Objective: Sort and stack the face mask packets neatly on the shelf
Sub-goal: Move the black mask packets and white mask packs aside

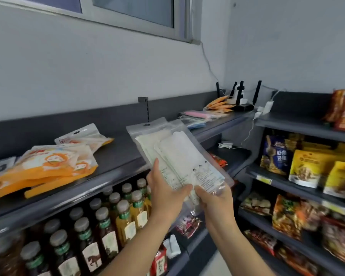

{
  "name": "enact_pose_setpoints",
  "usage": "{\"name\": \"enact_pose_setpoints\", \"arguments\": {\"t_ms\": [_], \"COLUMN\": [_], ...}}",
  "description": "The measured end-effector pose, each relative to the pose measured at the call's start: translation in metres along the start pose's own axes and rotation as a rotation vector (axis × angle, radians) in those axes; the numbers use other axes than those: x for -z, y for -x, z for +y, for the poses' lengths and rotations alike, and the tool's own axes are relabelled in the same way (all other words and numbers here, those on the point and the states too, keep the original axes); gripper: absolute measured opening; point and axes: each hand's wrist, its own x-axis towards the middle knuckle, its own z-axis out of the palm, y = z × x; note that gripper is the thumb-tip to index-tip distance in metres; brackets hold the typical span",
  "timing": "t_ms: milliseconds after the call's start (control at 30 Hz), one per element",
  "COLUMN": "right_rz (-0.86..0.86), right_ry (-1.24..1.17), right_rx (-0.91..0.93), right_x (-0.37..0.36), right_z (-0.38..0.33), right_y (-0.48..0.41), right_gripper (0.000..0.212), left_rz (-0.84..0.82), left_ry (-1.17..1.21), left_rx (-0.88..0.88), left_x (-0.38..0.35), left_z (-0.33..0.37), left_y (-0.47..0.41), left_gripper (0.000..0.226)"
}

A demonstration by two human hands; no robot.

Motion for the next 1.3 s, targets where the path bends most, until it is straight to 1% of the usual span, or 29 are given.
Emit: {"name": "enact_pose_setpoints", "arguments": {"t_ms": [100,167,233,267,300,367,433,500,600,700,767,867,967,1033,1167,1300], "right_rz": [0.036,0.074,0.148,0.175,0.192,0.181,0.121,0.056,0.03,0.008,-0.007,0.001,0.042,0.07,0.124,0.199], "right_ry": [0.032,0.014,0.034,0.077,0.144,0.319,0.484,0.577,0.601,0.594,0.593,0.619,0.635,0.644,0.618,0.705], "right_rx": [0.059,0.045,0.03,0.047,0.078,0.143,0.182,0.19,0.169,0.152,0.161,0.164,0.162,0.175,0.217,0.331], "right_x": [0.038,0.059,0.082,0.092,0.101,0.119,0.129,0.136,0.14,0.143,0.142,0.136,0.129,0.124,0.114,0.102], "right_z": [-0.01,-0.02,-0.032,-0.038,-0.043,-0.053,-0.057,-0.052,-0.047,-0.047,-0.049,-0.051,-0.05,-0.051,-0.058,-0.065], "right_y": [-0.008,-0.01,-0.014,-0.017,-0.019,-0.026,-0.033,-0.04,-0.048,-0.066,-0.083,-0.116,-0.157,-0.185,-0.233,-0.262], "right_gripper": [0.063,0.079,0.096,0.101,0.101,0.089,0.072,0.071,0.081,0.081,0.082,0.089,0.098,0.1,0.093,0.086], "left_rz": [-0.053,-0.099,-0.155,-0.181,-0.214,-0.291,-0.35,-0.399,-0.47,-0.532,-0.533,-0.509,-0.472,-0.481,-0.544,-0.578], "left_ry": [0.083,0.128,0.127,0.104,0.074,0.019,-0.027,-0.04,-0.009,0.084,0.124,0.135,0.108,0.072,-0.051,-0.194], "left_rx": [0.033,0.038,0.029,0.015,-0.005,-0.058,-0.095,-0.102,-0.074,-0.022,0.027,0.036,0.021,-0.012,-0.105,-0.188], "left_x": [-0.03,-0.045,-0.057,-0.059,-0.06,-0.065,-0.074,-0.085,-0.099,-0.11,-0.119,-0.137,-0.157,-0.171,-0.2,-0.226], "left_z": [-0.002,-0.002,-0.002,-0.002,-0.002,-0.003,-0.006,-0.01,-0.017,-0.024,-0.029,-0.036,-0.043,-0.046,-0.044,-0.032], "left_y": [0.007,0.009,0.01,0.01,0.01,0.01,0.011,0.009,0.002,-0.016,-0.035,-0.07,-0.11,-0.138,-0.189,-0.222], "left_gripper": [0.102,0.102,0.102,0.102,0.101,0.098,0.096,0.095,0.097,0.106,0.113,0.113,0.101,0.096,0.091,0.088]}}
